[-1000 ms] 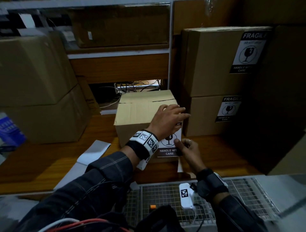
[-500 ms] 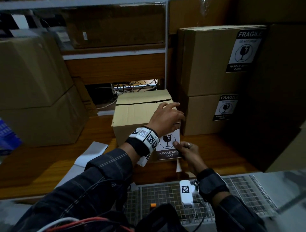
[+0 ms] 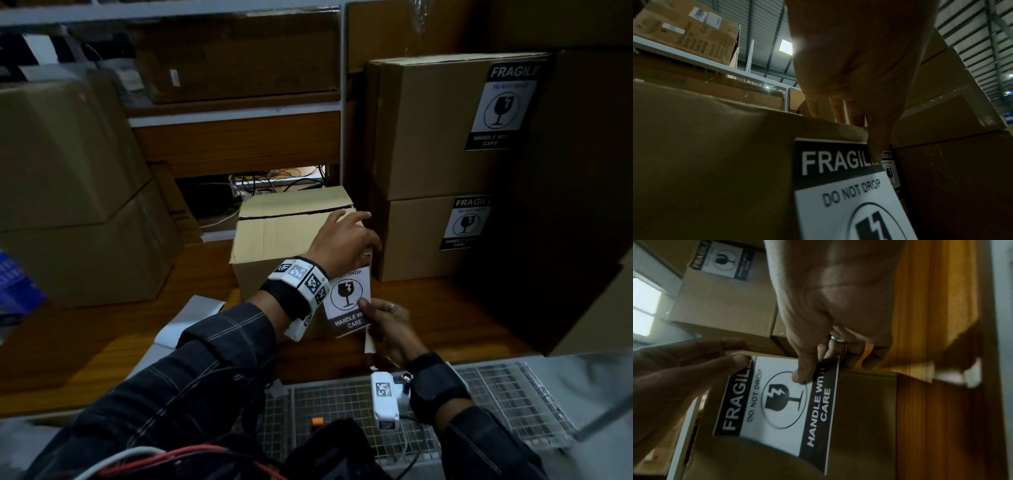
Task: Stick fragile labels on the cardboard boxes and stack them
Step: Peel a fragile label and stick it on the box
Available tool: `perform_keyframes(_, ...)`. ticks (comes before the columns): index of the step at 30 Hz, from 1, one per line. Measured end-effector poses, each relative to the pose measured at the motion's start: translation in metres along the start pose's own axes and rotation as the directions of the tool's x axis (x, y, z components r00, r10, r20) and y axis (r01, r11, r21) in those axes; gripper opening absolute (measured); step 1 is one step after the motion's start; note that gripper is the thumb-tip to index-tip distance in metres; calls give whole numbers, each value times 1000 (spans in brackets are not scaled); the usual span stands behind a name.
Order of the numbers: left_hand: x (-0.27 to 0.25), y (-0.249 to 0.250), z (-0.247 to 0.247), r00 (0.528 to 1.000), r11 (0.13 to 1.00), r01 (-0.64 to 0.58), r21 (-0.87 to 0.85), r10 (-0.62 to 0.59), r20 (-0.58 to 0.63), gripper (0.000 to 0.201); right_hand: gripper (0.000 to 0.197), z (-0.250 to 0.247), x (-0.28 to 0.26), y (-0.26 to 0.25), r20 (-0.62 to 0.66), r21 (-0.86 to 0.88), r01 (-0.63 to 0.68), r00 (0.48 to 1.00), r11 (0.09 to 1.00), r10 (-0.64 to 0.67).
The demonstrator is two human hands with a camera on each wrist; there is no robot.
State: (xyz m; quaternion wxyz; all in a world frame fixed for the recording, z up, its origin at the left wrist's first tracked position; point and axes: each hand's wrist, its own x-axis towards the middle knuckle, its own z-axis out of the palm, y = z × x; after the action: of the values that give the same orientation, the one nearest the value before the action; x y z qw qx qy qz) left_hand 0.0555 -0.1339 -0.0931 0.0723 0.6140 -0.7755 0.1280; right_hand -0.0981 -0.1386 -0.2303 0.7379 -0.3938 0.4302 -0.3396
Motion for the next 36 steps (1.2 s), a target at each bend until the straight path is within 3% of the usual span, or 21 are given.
perform_keyframes(6,2,-3,3,1000,1000,-6,-11,5,-2,29,30,-11,1,24,1,60,-77,997,995,77)
perform_keyframes(14,2,-4,3,1000,998,-9,-55,9,-3,29,46,-5,11,31,-68,186,-133,987,973,147)
perform_keyframes(20,3,-5,3,1000,997,-10,-71,8,-18,27,46,-5,21,31,-122,86,-125,983,988,135)
perform_keyframes(30,4,-6,6,1000,997,-8,-78,7,-14,29,42,7,28,25,-206,113,-120,968,986,141)
perform_keyframes(36,4,-6,6,1000,997,-5,-82,4,-13,29,40,8,29,20,-217,34,-93,971,995,98)
